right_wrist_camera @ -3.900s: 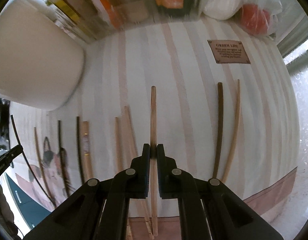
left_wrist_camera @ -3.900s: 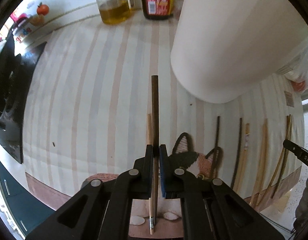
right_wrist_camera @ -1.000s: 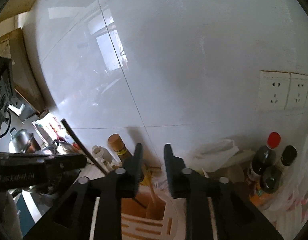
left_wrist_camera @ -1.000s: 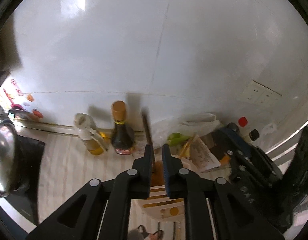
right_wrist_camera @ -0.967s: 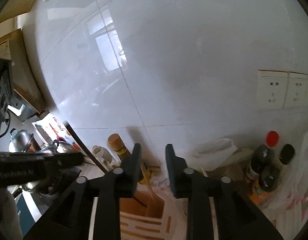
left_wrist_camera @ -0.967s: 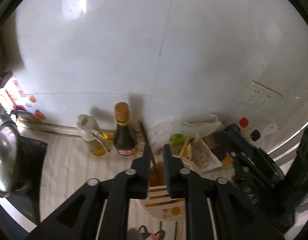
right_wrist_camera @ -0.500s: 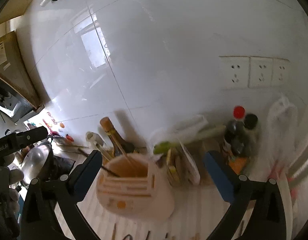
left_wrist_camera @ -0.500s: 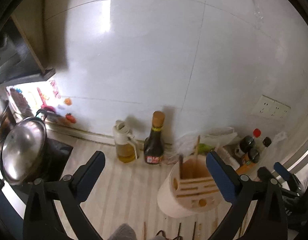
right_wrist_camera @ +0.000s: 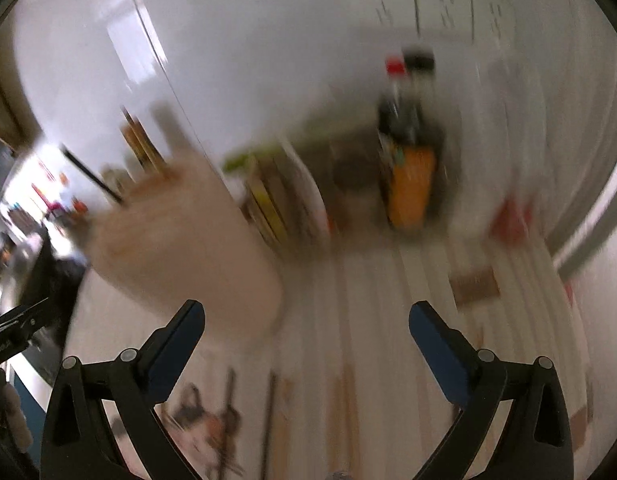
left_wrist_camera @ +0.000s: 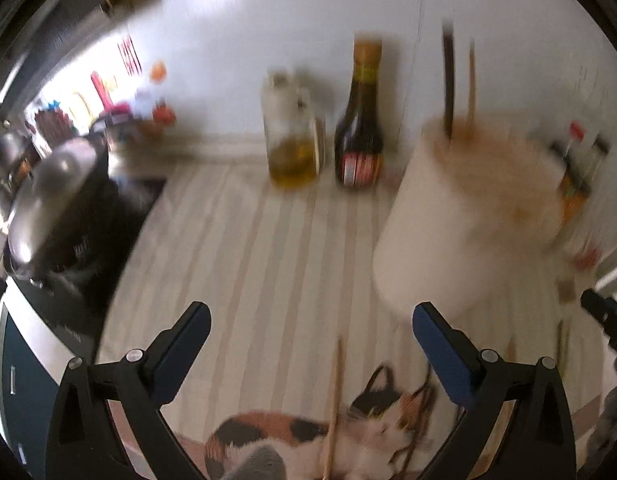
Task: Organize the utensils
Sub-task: 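Grasp a light wooden chopstick with the left tool while the right tool grasps another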
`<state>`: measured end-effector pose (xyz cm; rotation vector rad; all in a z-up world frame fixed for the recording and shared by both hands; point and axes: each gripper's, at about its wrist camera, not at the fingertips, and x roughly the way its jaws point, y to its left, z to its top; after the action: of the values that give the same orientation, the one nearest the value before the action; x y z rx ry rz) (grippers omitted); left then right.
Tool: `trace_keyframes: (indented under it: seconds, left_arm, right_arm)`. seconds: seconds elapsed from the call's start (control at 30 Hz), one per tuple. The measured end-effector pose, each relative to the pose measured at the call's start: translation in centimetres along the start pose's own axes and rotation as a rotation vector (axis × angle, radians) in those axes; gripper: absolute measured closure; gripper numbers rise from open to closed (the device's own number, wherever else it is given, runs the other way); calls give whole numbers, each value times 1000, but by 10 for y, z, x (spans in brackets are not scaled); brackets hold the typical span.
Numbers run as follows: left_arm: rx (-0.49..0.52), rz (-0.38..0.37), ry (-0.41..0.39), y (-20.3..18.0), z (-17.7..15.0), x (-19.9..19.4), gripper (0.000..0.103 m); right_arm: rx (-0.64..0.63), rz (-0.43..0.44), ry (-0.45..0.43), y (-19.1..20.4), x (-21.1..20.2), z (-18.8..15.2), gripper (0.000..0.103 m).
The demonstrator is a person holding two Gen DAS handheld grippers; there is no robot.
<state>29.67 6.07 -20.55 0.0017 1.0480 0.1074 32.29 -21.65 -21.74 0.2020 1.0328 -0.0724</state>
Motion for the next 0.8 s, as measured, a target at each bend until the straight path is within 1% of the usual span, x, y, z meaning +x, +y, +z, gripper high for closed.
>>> trace_keyframes:
  seconds: [0.07, 0.17, 0.3, 0.33, 0.4, 0.43, 0.47, 0.53, 0.63, 0.7, 0.8]
  left_arm:
    - [19, 14, 56, -2, -15, 19, 0]
    - [43, 29, 140, -4, -36, 44, 0]
    - [64, 38, 216, -8, -56, 68, 1]
    - [69, 40, 229, -10, -59, 72, 1]
    - [74, 38, 252, -12, -64, 78, 1]
    - [80, 38, 262, -13, -66, 80, 1]
    - [85, 39, 266, -15, -70, 81, 1]
    - [93, 41, 282, -18, -73, 87, 1]
    - [97, 36, 301, -21, -80, 93, 2]
    - [97, 32, 315, -22, -82, 97, 3]
    - [97, 29, 337, -22, -87, 102, 4]
  right_arm:
    - [0, -19, 61, -9, 15, -12, 17]
    - [7, -45, 167, -25, 41, -32, 25]
    - [-2, -45, 277, -34, 67, -52, 26]
    - [-4, -44, 297, -35, 72, -56, 29]
    - [-10, -55, 330, -38, 81, -64, 37]
    - [-9, -61, 339, -38, 83, -68, 45]
    - [-9, -69, 348, -39, 85, -71, 50]
    - [-10, -70, 374, -41, 89, -77, 58]
    - [-25, -76, 409, -42, 94, -85, 66]
    - [-37, -82, 435, -43, 97, -92, 66]
    - [-48, -92, 464, -44, 102, -99, 73]
